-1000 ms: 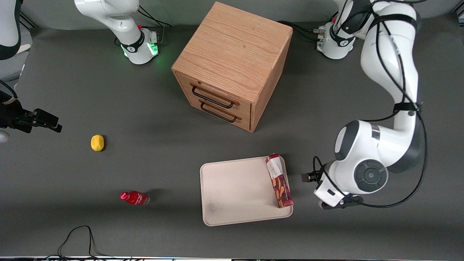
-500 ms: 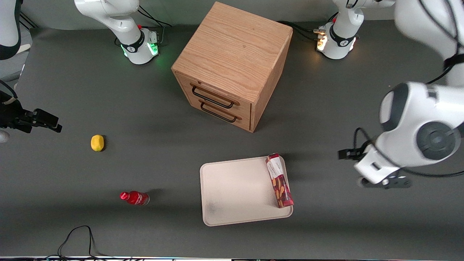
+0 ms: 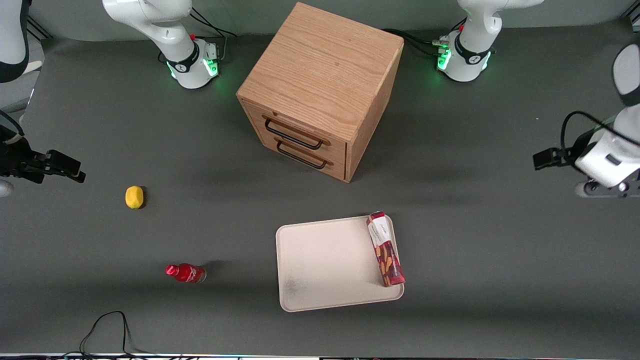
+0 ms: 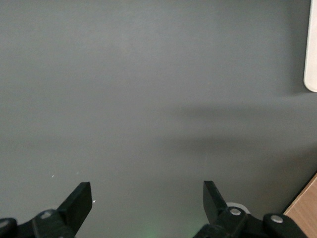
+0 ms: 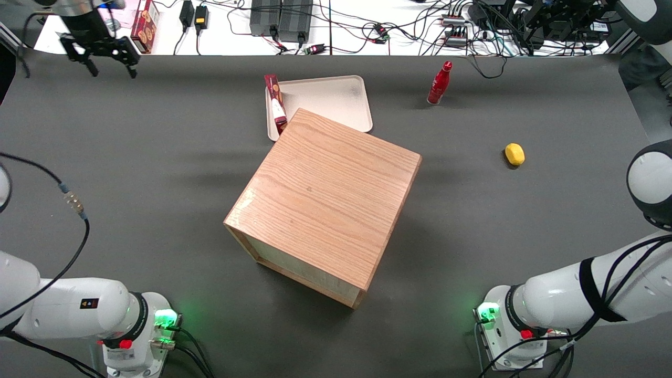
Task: Place red cookie box on tray
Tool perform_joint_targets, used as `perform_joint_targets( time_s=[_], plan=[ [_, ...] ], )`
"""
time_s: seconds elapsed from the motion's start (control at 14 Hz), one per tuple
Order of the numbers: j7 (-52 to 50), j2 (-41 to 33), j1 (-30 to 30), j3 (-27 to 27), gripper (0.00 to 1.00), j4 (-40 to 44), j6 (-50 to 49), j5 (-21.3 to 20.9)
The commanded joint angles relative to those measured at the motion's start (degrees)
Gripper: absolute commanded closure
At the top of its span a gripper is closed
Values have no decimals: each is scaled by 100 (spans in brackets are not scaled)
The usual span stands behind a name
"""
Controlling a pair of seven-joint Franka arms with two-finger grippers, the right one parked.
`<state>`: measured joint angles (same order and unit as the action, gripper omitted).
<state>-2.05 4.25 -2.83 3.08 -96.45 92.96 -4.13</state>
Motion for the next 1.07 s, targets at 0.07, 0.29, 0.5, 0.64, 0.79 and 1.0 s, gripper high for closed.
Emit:
perform_joint_targets(
  time_s=[0.07,0.29,0.5,0.64,0.79,1.0],
  plan=[
    [91,-486,-411,79,0,-348,-85,0],
    [4,-390,-456,62,0,37,-199,8],
    [-6,-311,-482,97,0,390,-541,43],
    [-189,-302,-649,333,0,539,-691,158],
    [-252,-293,-579,351,0,575,-744,149],
    [-217,-293,-570,352,0,584,-753,158]
  ],
)
